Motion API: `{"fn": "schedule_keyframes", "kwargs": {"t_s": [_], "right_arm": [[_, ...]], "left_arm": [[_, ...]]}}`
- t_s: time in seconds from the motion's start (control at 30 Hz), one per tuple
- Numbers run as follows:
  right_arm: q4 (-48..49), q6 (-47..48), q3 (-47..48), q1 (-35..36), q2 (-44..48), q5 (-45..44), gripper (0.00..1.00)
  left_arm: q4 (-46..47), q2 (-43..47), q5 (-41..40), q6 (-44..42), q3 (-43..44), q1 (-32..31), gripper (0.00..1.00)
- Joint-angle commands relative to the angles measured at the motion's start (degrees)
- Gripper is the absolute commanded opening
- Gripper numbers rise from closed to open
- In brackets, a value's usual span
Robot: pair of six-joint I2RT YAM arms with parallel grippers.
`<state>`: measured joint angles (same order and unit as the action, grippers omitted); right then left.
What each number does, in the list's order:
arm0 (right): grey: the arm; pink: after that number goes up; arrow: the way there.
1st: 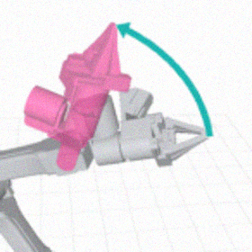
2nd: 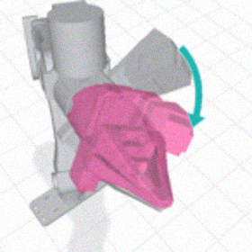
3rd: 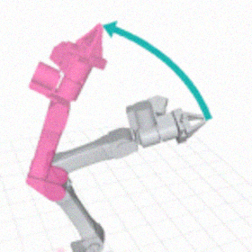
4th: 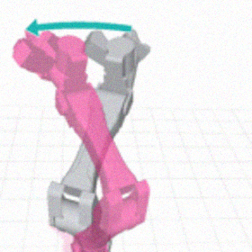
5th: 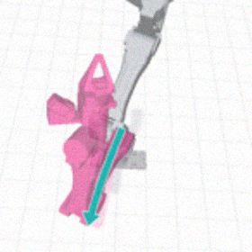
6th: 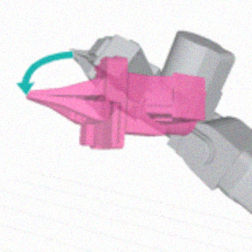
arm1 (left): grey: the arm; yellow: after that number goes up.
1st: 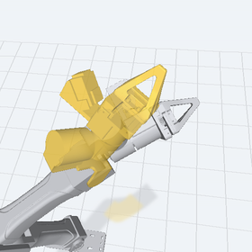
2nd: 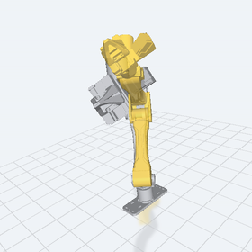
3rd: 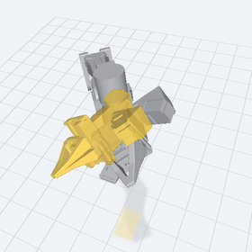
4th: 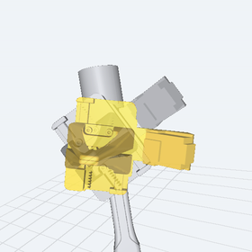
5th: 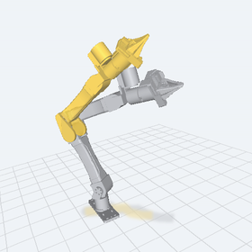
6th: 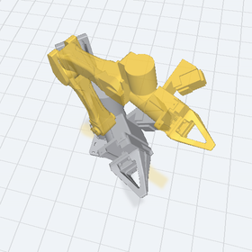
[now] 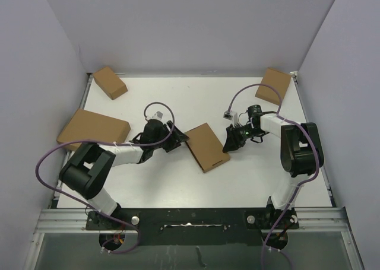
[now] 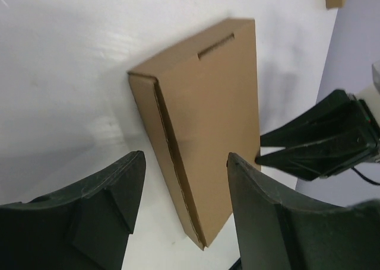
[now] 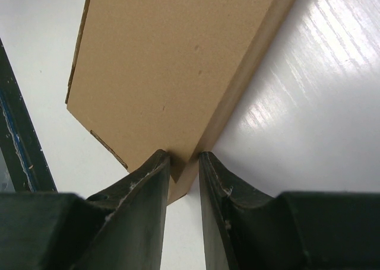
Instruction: Fold the paper box
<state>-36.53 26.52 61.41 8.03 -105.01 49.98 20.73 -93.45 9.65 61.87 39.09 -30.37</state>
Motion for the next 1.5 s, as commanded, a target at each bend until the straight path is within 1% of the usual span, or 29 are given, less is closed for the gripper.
{"fn": "schedule_keyframes", "kwargs": {"t_s": [0.0, 0.1, 0.17, 0.4, 0.43, 0.47, 0.57, 0.6, 0.67, 0.8, 0.83, 0.87, 0.97, 1.1, 1.2, 1.27, 1.33, 1.4, 1.47], "right_arm": [[1.55, 1.27, 0.91, 0.62, -1.42, -3.31, 0.26], [1.55, 1.34, 0.93, 0.6, -1.41, -3.31, 0.26], [1.55, 1.34, 0.96, 0.59, -1.49, -3.34, 0.26], [1.55, 1.34, 0.91, 0.72, -1.53, -3.33, 0.26], [1.55, 1.34, 0.91, 0.71, -1.45, -3.29, 0.26], [1.55, 1.34, 0.93, 0.67, -1.47, -3.23, 0.26], [1.55, 1.33, 0.92, 0.77, -1.42, -3.04, 0.26], [1.55, 1.34, 0.91, 0.78, -1.36, -2.99, 0.26], [1.53, 1.4, 0.87, 0.77, -1.26, -2.73, 0.26], [1.47, 1.65, 0.86, 0.75, -0.71, -1.82, 0.27], [1.54, 1.74, 0.95, 0.5, -0.16, -1.65, 0.28], [1.55, 1.73, 0.99, 0.25, 0.38, -1.31, 0.3], [0.6, 2.99, 1.56, -0.63, 2.18, -0.43, 0.38], [-0.97, 5.0, 2.38, -1.8, 6.63, 0.43, 0.49], [-1.08, 6.08, 2.49, -2.8, 10.86, 0.54, 0.55], [-0.85, 6.63, 2.49, -3.33, 13.71, 0.28, 0.59], [-0.94, 7.81, 2.91, -3.46, 16.15, 0.41, 0.61], [-1.2, 9.36, 3.85, -3.46, 17.97, 1.03, 0.62], [-0.16, 9.69, 4.66, -3.47, 20.06, 1.36, 0.67]], "left_arm": [[4.73, 1.25, -1.7, 4.87, -1.44, -4.57, 0.56], [1.9, 0.02, -5.61, 8.19, -0.79, -7.34, 0.56], [0.01, -1.07, -6.52, 9.38, 0.4, -8.77, 0.55], [-2.32, -4.47, -7.55, 11.27, 3.36, -11.18, 0.47], [-2.08, -4.99, -7.32, 11.5, 3.37, -11.24, 0.43], [-1.54, -5.47, -7.06, 11.72, 3.31, -11.3, 0.36], [0.35, -6.5, -6.64, 12.13, 2.77, -11.21, 0.23], [0.65, -6.56, -6.57, 12.15, 2.65, -11.25, 0.21], [1.03, -6.34, -6.6, 11.71, 2.39, -11.2, 0.17], [2.89, -4.73, -6.2, 9.54, 1.09, -11.14, 0.17], [4.49, -4.17, -5.94, 8.9, 0.14, -10.99, 0.2], [5.93, -3.53, -5.74, 8.46, -0.76, -10.9, 0.25], [7.15, -0.72, -5.46, 6.2, -2.68, -10.76, 0.45], [5.92, 5.35, -6.32, 1.1, -4.98, -10.69, 0.61], [3.46, 10.98, -7.63, -4.39, -6.77, -10.67, 0.67], [2.61, 14.8, -8.24, -9.31, -8.19, -10.67, 0.69], [1.05, 19.37, -9.37, -13.36, -9.74, -10.67, 0.73], [0.89, 23.31, -10.21, -17.26, -11.72, -10.67, 0.8], [1.83, 27.18, -11.21, -20.54, -14.16, -10.59, 0.88]]}}
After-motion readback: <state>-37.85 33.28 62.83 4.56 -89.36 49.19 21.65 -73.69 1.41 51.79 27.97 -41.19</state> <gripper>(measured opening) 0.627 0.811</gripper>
